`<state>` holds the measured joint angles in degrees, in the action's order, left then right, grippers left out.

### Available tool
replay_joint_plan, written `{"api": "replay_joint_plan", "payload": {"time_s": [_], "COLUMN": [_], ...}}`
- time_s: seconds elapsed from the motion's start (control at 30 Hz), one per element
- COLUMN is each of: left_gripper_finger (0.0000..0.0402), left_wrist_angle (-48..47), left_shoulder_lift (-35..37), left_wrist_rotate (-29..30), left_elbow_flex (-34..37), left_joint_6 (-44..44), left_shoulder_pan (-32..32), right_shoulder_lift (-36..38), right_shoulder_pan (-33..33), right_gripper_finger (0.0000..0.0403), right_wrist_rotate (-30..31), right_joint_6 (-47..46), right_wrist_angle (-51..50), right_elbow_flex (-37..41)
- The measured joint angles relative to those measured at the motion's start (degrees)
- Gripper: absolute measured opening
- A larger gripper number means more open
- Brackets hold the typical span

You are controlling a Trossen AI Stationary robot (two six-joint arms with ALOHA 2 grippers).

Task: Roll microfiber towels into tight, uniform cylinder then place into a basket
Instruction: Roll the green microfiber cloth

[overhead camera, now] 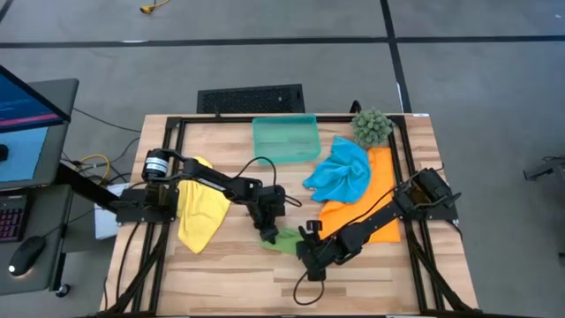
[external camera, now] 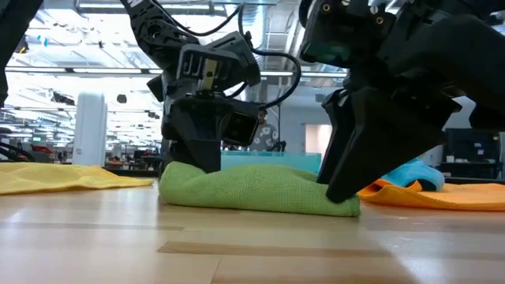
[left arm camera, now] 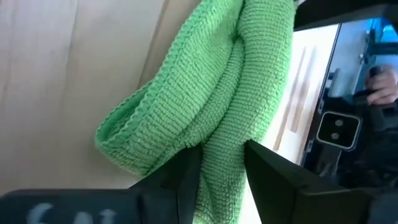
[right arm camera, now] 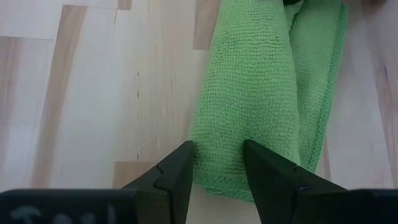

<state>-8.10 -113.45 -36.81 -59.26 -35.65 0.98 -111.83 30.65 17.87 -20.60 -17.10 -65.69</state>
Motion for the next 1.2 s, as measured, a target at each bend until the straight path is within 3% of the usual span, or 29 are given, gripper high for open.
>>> {"api": "replay_joint_plan", "payload": {"time_s": [0.2, 0.43, 0.77, 0.87, 1.2], "left_gripper_finger": [0.0117, 0.0117, 0.0128, 0.0134, 0.0135], "left_wrist_angle": [-2.0, -11.1, -18.1, -20.0, -19.2], "left_shoulder_lift": [4.5, 10.3, 10.1, 10.6, 18.9], "left_wrist_rotate": [8.7, 20.1, 20.1, 20.6, 31.9], "left_elbow_flex": [0.1, 0.1, 0.0, 0.0, 0.0], "left_joint_6": [5.6, 9.2, 9.5, 13.3, 21.7], "left_shoulder_pan": [0.3, 1.7, 3.1, 3.3, 9.8], "right_shoulder_lift": [0.0, 0.0, 0.0, 0.0, 0.0], "right_shoulder_pan": [0.0, -0.2, -0.5, -0.5, -0.3], "right_gripper_finger": [0.0166, 0.0166, 0.0166, 0.0166, 0.0166], "right_wrist_rotate": [0.0, 0.2, 0.0, 0.0, -0.1], "right_joint_6": [-0.4, -0.4, -0.4, -0.4, -0.4], "right_wrist_angle": [0.2, 0.1, 0.0, -0.2, -0.4], "right_elbow_flex": [0.3, 0.3, 0.4, 0.4, 0.4]}}
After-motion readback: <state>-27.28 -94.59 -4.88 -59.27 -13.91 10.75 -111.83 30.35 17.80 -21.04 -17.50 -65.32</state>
